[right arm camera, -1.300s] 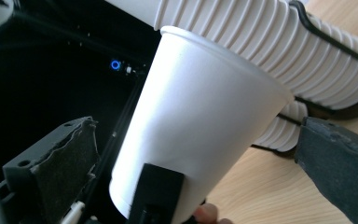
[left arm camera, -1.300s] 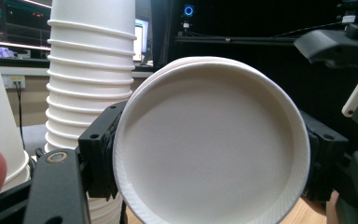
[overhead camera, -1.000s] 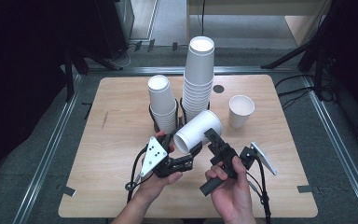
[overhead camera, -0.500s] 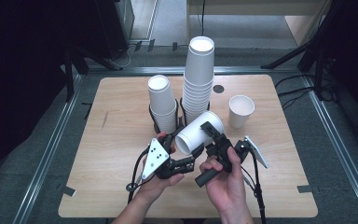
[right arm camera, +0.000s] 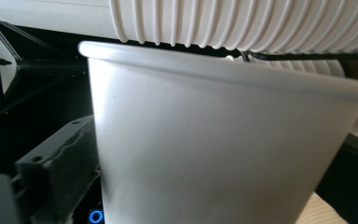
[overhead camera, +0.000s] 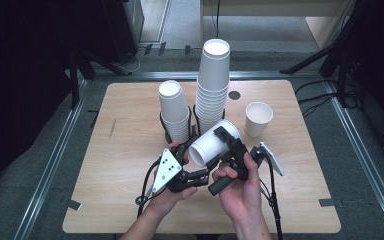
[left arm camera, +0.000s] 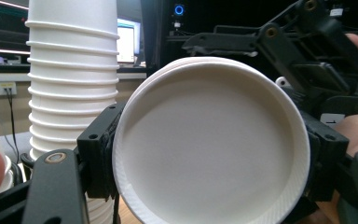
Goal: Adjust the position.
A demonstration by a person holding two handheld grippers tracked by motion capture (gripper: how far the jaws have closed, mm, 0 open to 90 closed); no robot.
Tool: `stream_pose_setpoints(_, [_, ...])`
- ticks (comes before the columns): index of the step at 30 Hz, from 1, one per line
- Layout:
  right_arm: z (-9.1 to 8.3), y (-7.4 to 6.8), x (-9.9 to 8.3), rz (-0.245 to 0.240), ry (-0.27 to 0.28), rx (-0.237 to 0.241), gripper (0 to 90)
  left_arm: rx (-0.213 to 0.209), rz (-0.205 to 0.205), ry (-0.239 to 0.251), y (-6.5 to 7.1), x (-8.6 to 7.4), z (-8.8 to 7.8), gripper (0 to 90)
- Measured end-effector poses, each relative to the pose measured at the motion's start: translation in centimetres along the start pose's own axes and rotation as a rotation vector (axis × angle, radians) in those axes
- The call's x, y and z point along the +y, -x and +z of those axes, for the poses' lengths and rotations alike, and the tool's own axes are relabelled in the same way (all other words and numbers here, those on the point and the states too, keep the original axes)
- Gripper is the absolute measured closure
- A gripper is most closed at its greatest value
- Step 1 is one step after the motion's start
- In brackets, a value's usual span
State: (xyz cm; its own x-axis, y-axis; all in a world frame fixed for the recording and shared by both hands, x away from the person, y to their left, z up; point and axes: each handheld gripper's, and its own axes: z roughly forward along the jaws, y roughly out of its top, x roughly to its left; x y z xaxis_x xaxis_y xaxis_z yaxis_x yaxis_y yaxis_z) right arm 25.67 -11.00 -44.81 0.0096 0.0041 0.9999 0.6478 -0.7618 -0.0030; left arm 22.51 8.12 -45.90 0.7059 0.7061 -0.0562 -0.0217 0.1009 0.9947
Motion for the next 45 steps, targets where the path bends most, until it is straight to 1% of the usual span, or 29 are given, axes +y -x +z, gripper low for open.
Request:
stream_pose_setpoints(3, [0.0, 0.0, -0.1, 0.009, 0.014, 0.002, 10.4, 0.003, -0.003, 0.008, -0.1, 0.0, 0.0, 23.2])
stream_pose_setpoints(5, [0.0, 0.1, -0.2, 0.015, 0.020, 0.013, 11.6, 0.003, 0.006, 0.012, -0.2, 0.1, -0.1, 22.4])
stream_pose_setpoints(7, [0.0, 0.2, -0.3, 0.007, 0.021, 0.023, 12.7, 0.000, 0.007, 0.014, -0.3, 0.0, -0.1, 21.6])
stream_pose_setpoints(13, [-0.1, 0.1, -0.4, 0.002, 0.030, 0.032, 14.0, 0.001, 0.007, 0.016, -0.2, 0.2, -0.3, 20.3])
stream_pose_setpoints(17, [-0.2, 0.1, -0.3, -0.018, 0.046, 0.030, 14.3, 0.013, 0.037, -0.010, -0.1, 0.4, -0.4, 19.1])
stream_pose_setpoints(18, [-0.2, 0.0, -0.3, -0.022, 0.049, 0.032, 14.3, 0.013, 0.037, -0.012, -0.2, 0.5, -0.4, 18.3])
stream_pose_setpoints(19, [-0.2, 0.0, -0.2, -0.024, 0.055, 0.038, 14.3, 0.011, 0.025, -0.008, -0.2, 0.5, -0.4, 17.6])
stream_pose_setpoints(21, [-0.3, 0.0, -0.1, -0.039, 0.069, 0.034, 14.3, 0.012, 0.015, -0.011, -0.3, 0.6, -0.4, 16.7])
stream_pose_setpoints(22, [-0.4, 0.0, 0.0, -0.038, 0.073, 0.035, 14.3, 0.011, 0.009, -0.015, -0.3, 0.6, -0.4, 16.1])
stream_pose_setpoints(24, [-0.5, 0.0, 0.1, -0.061, 0.101, 0.025, 14.4, 0.010, 0.007, -0.015, -0.4, 0.6, -0.4, 15.9])
stream_pose_setpoints(25, [-0.5, -0.1, 0.1, -0.070, 0.116, 0.030, 14.4, 0.008, 0.005, -0.015, -0.4, 0.6, -0.4, 15.9])
stream_pose_setpoints(26, [-0.6, -0.1, 0.2, -0.073, 0.128, 0.035, 14.4, 0.006, 0.005, -0.015, -0.4, 0.6, -0.4, 15.9])
stream_pose_setpoints(29, [-0.7, -0.3, 0.4, -0.087, 0.149, 0.029, 14.6, -0.001, 0.006, -0.018, -0.3, 0.6, -0.4, 15.9])
stream_pose_setpoints(30, [-0.8, -0.4, 0.5, -0.092, 0.165, 0.028, 14.6, -0.004, 0.007, -0.019, -0.3, 0.6, -0.4, 15.9])
stream_pose_setpoints(31, [-0.8, -0.4, 0.5, -0.095, 0.172, 0.026, 14.7, -0.005, 0.013, -0.023, -0.3, 0.6, -0.4, 15.9])
stream_pose_setpoints(33, [-0.8, -0.5, 0.7, -0.104, 0.188, 0.035, 14.9, -0.003, 0.018, -0.027, -0.2, 0.5, -0.3, 15.8])
stream_pose_setpoints(35, [-1.0, -0.6, 0.9, -0.131, 0.204, 0.037, 15.0, -0.005, 0.016, -0.029, -0.2, 0.5, -0.3, 15.5])
stream_pose_setpoints(39, [-1.3, -1.1, 1.3, -0.169, 0.235, 0.068, 15.0, -0.004, 0.011, -0.028, -0.3, 0.6, -0.3, 15.4])
stream_pose_setpoints(40, [-1.3, -1.2, 1.4, -0.183, 0.243, 0.066, 14.9, -0.003, 0.011, -0.027, -0.4, 0.6, -0.4, 15.4])
stream_pose_setpoints(41, [-1.4, -1.4, 1.5, -0.201, 0.253, 0.059, 14.8, -0.002, 0.010, -0.027, -0.4, 0.6, -0.4, 15.4])
stream_pose_setpoints(43, [-1.6, -1.7, 1.6, -0.256, 0.281, 0.053, 14.8, -0.001, 0.011, -0.028, -0.4, 0.6, -0.4, 15.4])
stream_pose_setpoints(45, [-1.8, -1.9, 1.6, -0.305, 0.296, 0.042, 14.8, 0.002, 0.013, -0.032, -0.4, 0.5, -0.3, 15.4])
